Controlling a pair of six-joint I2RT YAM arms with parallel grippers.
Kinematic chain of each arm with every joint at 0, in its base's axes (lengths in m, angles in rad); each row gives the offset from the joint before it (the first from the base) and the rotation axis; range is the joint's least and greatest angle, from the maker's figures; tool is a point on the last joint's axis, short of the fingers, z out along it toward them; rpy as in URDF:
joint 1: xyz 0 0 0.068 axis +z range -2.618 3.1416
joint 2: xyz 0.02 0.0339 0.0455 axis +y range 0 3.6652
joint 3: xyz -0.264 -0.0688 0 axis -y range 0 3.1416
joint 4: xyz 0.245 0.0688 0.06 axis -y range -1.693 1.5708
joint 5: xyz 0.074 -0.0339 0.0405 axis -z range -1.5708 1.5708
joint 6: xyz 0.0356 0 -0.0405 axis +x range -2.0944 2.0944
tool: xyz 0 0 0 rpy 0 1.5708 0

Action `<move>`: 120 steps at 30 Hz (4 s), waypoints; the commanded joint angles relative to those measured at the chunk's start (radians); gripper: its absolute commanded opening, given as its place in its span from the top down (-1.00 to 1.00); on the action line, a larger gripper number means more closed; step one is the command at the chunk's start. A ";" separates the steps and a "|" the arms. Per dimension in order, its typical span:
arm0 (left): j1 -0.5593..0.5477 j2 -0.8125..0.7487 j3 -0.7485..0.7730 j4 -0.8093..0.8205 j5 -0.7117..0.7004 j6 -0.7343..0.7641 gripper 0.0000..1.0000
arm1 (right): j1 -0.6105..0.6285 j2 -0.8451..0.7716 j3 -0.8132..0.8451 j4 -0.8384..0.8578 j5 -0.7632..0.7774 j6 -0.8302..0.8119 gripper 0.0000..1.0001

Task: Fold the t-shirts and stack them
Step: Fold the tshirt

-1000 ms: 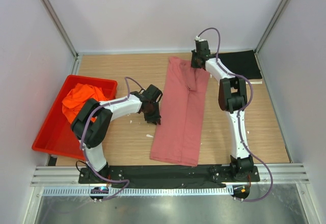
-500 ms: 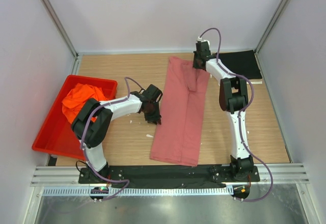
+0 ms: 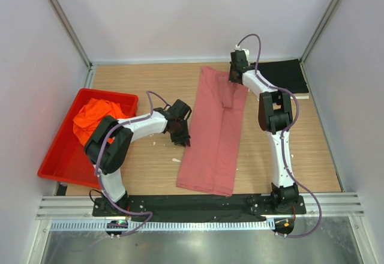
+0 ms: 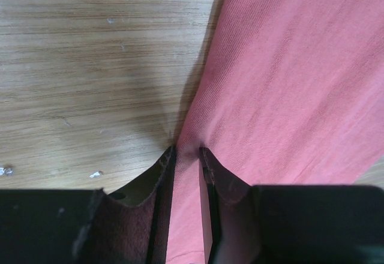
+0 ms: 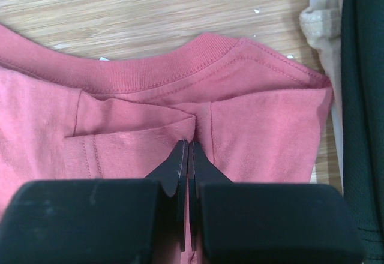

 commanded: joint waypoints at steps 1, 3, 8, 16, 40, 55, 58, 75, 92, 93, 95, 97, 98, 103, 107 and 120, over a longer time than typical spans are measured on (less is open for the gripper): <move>-0.001 0.097 -0.063 -0.012 -0.074 0.003 0.50 | -0.002 -0.079 -0.002 0.033 0.062 0.031 0.98; -0.001 0.099 -0.063 -0.013 -0.073 0.002 0.50 | -0.004 -0.082 -0.008 0.037 0.069 0.041 0.98; -0.001 0.087 -0.066 -0.024 -0.091 -0.006 0.49 | -0.004 -0.098 -0.024 0.042 0.163 0.087 0.97; 0.000 0.087 -0.090 -0.013 -0.088 -0.032 0.49 | -0.004 -0.085 -0.030 0.037 0.134 0.133 0.97; 0.032 0.044 -0.167 -0.030 -0.166 -0.083 0.46 | -0.020 -0.061 0.047 -0.021 0.037 0.120 0.14; 0.069 0.019 -0.176 -0.052 -0.177 -0.110 0.48 | -0.030 0.097 0.192 -0.032 -0.050 0.130 0.03; 0.080 -0.012 -0.201 -0.047 -0.179 -0.126 0.49 | -0.031 0.128 0.215 -0.012 -0.082 0.131 0.03; 0.114 -0.295 -0.240 -0.026 -0.105 -0.049 0.17 | -0.022 0.289 0.384 0.134 -0.297 0.180 -0.02; 0.072 -0.295 -0.409 0.278 0.288 0.008 -0.04 | -0.016 -0.123 0.219 -0.082 -0.271 0.133 -0.41; 0.057 -0.292 -0.414 0.281 0.277 0.003 -0.06 | -0.017 -0.142 0.212 -0.123 -0.262 0.140 -0.43; 0.020 -0.276 -0.425 0.283 0.272 -0.005 -0.06 | -0.016 -0.212 0.159 -0.246 -0.247 0.157 -0.43; -0.007 -0.269 -0.432 0.280 0.252 -0.017 -0.05 | -0.016 -0.272 0.037 -0.339 -0.251 0.188 -0.43; -0.033 -0.272 -0.441 0.275 0.240 -0.034 -0.05 | -0.016 -0.350 -0.022 -0.358 -0.273 0.202 -0.40; -0.099 -0.311 -0.480 0.214 0.136 -0.075 -0.01 | 0.018 -0.657 -0.561 -0.351 -0.322 0.301 -0.30; -0.171 -0.321 -0.487 0.173 0.075 -0.092 0.04 | 0.062 -0.941 -0.904 -0.348 -0.311 0.395 -0.26; -0.297 -0.383 -0.504 0.090 -0.004 -0.186 0.13 | 0.254 -1.447 -1.452 -0.406 -0.310 0.643 -0.15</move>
